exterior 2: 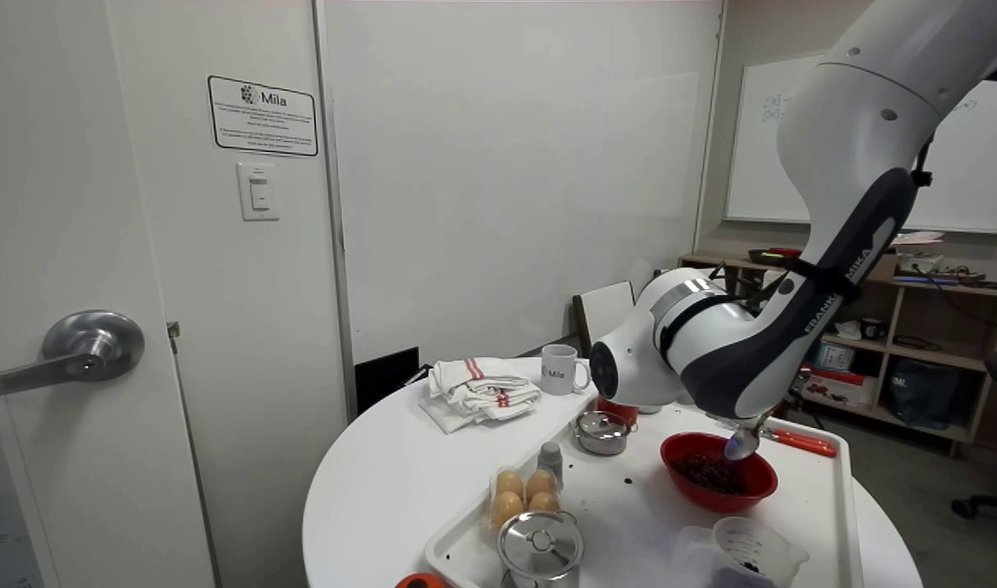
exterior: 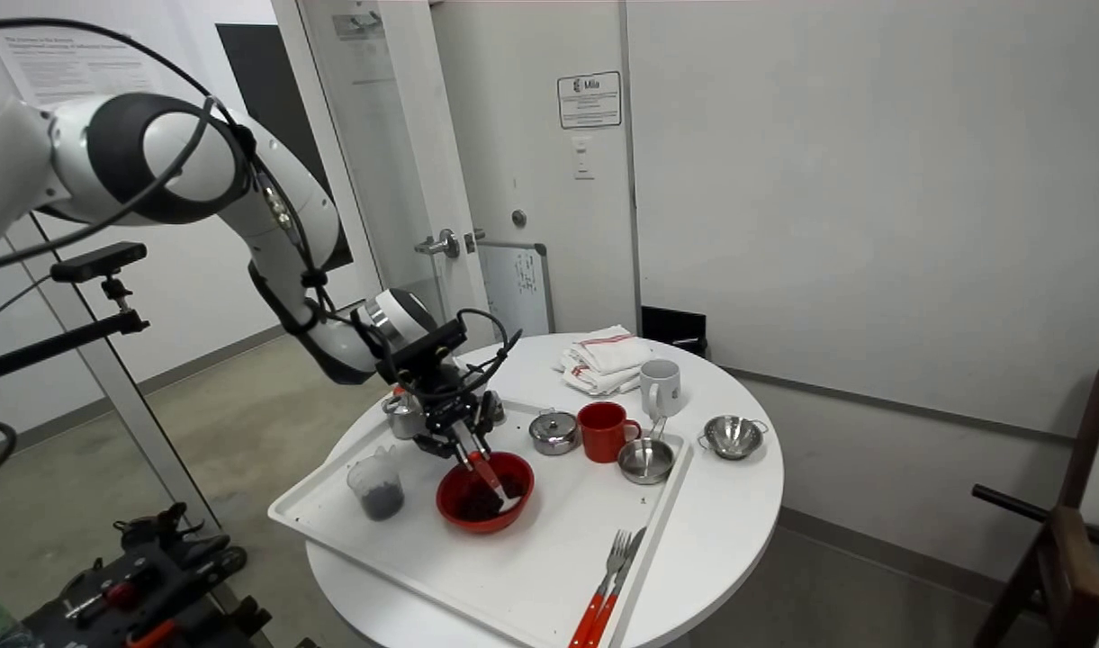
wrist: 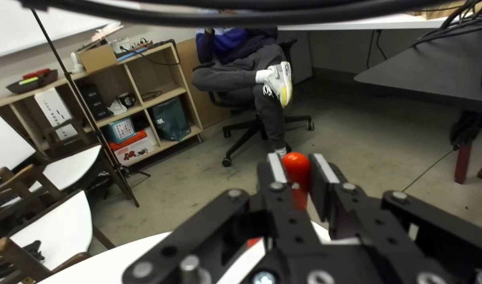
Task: Use the spoon to stir the contents of the red bowl
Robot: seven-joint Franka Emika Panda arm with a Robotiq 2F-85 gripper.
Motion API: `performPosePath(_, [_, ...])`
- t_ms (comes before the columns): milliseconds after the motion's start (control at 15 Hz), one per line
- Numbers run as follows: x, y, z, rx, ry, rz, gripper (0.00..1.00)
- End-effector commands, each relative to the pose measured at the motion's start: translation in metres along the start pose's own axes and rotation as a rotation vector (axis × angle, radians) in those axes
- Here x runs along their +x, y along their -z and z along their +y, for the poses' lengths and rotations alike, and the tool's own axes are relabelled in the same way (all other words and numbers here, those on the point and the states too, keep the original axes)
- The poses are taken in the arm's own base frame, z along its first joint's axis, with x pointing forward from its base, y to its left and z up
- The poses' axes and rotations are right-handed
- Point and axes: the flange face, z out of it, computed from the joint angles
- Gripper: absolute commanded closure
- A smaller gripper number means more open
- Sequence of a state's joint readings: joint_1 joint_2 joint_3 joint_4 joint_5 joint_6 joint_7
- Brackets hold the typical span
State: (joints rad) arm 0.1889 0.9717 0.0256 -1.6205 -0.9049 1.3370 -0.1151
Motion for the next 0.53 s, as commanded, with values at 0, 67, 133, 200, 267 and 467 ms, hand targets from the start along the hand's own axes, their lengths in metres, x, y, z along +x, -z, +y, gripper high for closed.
performPosePath(0, [-0.010,0.010,0.011,-0.094,-0.063,-0.086,0.95])
performPosePath(67, [-0.014,0.017,0.016,-0.123,-0.079,-0.097,0.95])
performPosePath(133, [-0.017,0.021,0.018,-0.146,-0.090,-0.105,0.95])
performPosePath(200, [-0.020,0.028,0.022,-0.168,-0.104,-0.107,0.95])
performPosePath(267, [-0.023,0.036,0.025,-0.192,-0.116,-0.107,0.95])
performPosePath(467, [-0.028,0.063,0.029,-0.277,-0.145,-0.111,0.95])
